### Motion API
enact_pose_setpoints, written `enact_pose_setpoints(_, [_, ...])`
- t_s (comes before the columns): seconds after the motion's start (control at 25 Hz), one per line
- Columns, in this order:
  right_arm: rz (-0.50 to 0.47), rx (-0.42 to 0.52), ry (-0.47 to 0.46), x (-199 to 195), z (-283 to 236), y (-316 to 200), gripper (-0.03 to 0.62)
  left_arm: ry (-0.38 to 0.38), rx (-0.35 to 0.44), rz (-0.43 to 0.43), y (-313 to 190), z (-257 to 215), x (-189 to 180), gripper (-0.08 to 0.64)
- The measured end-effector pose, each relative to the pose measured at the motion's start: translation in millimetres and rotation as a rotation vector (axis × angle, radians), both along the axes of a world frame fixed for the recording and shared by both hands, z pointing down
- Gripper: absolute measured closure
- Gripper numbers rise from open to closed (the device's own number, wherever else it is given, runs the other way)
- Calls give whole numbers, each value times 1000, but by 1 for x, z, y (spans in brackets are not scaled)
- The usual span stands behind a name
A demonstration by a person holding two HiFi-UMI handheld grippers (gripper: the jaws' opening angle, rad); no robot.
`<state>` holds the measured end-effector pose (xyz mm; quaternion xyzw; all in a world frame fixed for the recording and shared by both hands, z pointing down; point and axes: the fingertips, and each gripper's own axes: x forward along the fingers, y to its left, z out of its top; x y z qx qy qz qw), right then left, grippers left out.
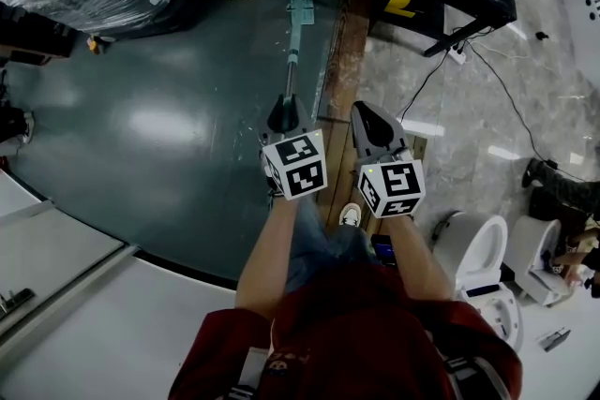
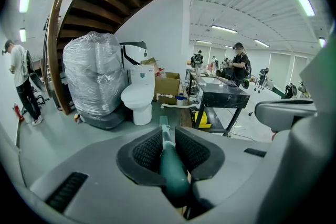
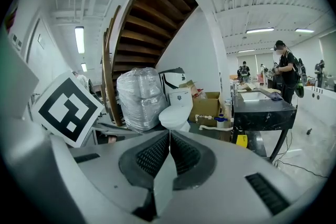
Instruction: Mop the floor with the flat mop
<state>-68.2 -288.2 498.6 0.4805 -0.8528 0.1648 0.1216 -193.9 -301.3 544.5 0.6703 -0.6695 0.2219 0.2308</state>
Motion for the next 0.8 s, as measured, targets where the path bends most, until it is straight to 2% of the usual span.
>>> enact_pose_setpoints(0.36, [26, -17, 22, 1, 12, -9, 572, -6, -6, 21, -23, 13, -4, 471])
enact_pose_setpoints(0.8, [20, -27, 22, 2, 14, 2, 572, -3, -39, 26, -12, 23, 1, 471])
